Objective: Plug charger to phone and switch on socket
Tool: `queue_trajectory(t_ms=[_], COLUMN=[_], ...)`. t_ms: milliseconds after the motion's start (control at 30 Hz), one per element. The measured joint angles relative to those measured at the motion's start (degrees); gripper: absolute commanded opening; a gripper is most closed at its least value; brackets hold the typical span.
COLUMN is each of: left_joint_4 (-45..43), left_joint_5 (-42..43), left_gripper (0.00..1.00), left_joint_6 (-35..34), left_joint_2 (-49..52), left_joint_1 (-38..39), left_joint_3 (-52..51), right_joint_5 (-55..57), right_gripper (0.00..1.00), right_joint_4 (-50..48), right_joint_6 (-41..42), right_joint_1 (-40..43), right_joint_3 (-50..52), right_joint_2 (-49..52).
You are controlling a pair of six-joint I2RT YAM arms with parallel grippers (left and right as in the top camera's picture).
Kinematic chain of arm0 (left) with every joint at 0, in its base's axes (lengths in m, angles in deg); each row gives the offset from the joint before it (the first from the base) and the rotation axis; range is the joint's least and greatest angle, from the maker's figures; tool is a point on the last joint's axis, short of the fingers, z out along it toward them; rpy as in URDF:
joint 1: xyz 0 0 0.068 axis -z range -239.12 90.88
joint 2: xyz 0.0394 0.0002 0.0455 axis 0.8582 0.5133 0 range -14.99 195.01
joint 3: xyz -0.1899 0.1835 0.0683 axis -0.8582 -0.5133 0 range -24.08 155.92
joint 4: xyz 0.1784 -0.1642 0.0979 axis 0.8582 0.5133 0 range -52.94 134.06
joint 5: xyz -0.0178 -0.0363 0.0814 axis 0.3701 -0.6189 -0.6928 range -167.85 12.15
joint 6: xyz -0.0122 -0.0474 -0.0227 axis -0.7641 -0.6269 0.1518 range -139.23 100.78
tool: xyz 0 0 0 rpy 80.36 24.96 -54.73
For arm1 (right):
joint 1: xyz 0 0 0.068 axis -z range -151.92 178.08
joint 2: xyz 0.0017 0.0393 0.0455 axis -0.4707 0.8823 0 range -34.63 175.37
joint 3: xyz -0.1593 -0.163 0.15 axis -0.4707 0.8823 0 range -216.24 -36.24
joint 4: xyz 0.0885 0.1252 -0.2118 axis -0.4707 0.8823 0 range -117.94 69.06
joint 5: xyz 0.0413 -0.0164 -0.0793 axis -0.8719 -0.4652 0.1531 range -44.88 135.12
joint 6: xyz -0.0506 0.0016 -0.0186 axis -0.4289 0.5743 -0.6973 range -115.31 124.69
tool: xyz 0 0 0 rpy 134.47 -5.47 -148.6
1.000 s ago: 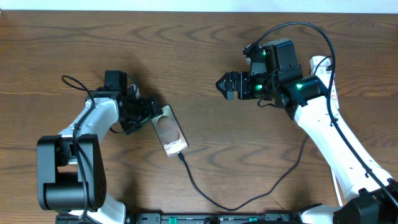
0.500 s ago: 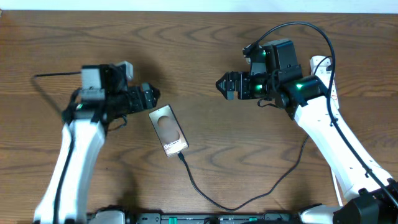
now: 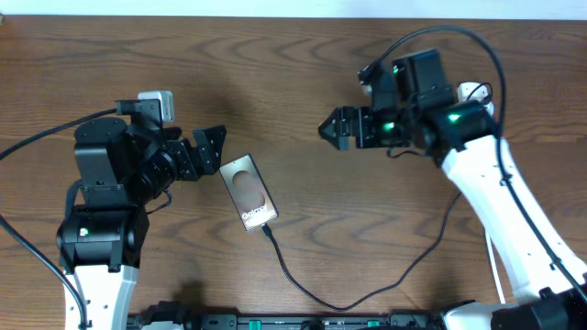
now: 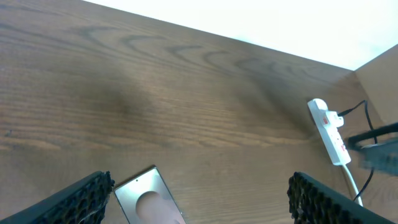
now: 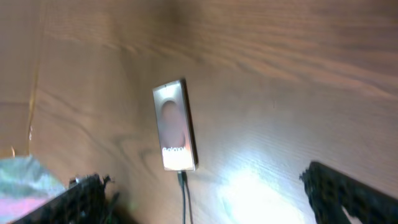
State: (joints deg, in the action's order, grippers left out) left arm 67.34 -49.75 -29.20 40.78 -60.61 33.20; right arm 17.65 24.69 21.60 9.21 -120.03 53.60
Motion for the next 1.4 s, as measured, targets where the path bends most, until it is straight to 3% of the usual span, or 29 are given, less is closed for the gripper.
queue_trajectory(t_ms=[200,400,600,767,1067,1400], left_joint_4=[0.5,0.59,0.59,0.59,0.61,0.59], left_joint_5=[-0.07,-0.17,-0.17,-0.17,-0.17,-0.17], left_gripper=[0.92,0.92,0.92,0.92,0.92,0.92], left_joint_6=[0.0,0.0,0.02,0.02,0.02,0.02], left_joint_2=[0.55,1.53,2.32,2.71,2.86,2.91], left_joint_1=[0.0,0.0,0.0,0.0,0.0,0.0], left_joint_3=[0.0,0.0,0.0,0.0,0.0,0.0], right_joint_5=[2.12,4.66,2.01,-1.95,-7.98,-7.45], right_gripper=[0.99,0.99,0.99,0.99,0.99,0.99], right_joint_4=[16.0,21.79,24.61,25.9,23.41,20.04], right_joint_6=[-5.35,-8.61,-14.88,-20.52,-32.65,-34.53], right_joint_1=[7.23,20.17,37.4,46.93,50.14,50.14], right_joint_3=[-13.73,-22.73,-24.17,-24.28,-24.48,-24.48], right_joint_2=[-0.24,-0.72,-0.72,2.4,19.98,29.2])
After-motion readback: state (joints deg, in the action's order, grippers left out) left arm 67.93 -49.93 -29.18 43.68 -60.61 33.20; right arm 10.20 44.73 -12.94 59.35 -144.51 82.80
